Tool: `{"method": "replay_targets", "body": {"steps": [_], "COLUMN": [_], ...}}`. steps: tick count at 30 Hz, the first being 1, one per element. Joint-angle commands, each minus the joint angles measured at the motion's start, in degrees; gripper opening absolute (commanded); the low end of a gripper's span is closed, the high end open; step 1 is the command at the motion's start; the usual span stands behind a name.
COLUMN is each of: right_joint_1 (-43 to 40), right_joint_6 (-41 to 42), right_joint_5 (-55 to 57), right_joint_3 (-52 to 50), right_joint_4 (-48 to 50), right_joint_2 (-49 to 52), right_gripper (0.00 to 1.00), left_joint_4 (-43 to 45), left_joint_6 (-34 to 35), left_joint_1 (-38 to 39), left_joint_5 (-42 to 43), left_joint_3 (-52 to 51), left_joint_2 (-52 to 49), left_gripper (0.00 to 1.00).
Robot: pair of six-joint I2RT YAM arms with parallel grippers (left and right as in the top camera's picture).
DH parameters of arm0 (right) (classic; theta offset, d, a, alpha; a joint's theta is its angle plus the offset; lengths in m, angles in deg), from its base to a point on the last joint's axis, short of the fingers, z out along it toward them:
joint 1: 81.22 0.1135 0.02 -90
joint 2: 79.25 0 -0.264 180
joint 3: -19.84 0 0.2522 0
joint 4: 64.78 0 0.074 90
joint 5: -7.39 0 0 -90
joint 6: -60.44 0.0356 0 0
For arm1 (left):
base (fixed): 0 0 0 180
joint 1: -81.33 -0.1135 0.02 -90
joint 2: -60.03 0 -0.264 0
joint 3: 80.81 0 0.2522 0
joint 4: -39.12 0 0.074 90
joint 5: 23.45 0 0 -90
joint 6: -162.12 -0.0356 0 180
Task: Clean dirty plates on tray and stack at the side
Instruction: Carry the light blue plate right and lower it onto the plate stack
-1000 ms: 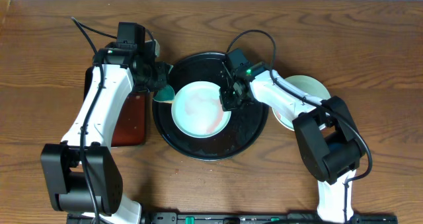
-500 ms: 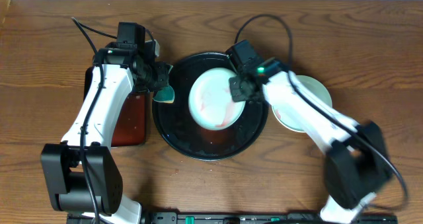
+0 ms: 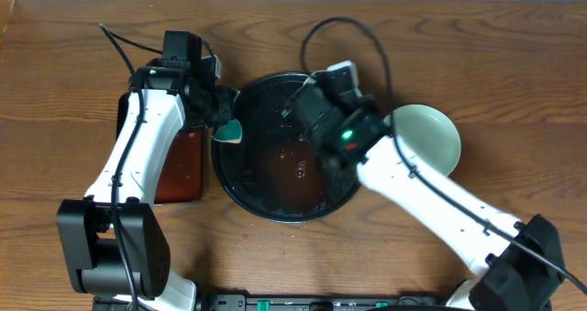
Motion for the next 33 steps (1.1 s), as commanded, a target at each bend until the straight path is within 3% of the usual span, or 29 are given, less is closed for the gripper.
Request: {"method": "replay_targets", "body": {"steps": [1, 8, 25, 29, 33], "right_joint_1": [4.1, 8.7, 8.9, 7.0, 1.1], "right_joint_6": [-0.2, 0.6, 4.2, 9.4, 10.0], "right_joint_5": [15.2, 21.5, 23.1, 14.3, -6.2], "right_joint_3": [0.2, 0.2, 0.2, 0.2, 0.2], "right_joint_4": [0.0, 0.0, -0.9, -4.9, -5.6], "right_joint_2": [-0.4, -0.4, -0.5, -0.5, -1.3], "right_gripper": [0.01, 0.01, 0.01, 0.01, 0.01], "left_joint_4": [0.0, 0.0, 0.0, 0.0, 0.0], "left_joint_6": [0.8, 0.8, 0.8, 0.7, 0.7], "left_joint_1": [0.0, 0.0, 0.0, 0.0, 0.0], "left_joint_5": [-0.8, -0.8, -0.8, -0.8, -0.8], "left_joint_3": [-0.4, -0.4, -0.4, -0.4, -0.4], "left_joint_2": [-0.3, -0.3, -0.3, -0.3, -0.3], "left_gripper": [0.07, 0.07, 0.08, 0.07, 0.07]}}
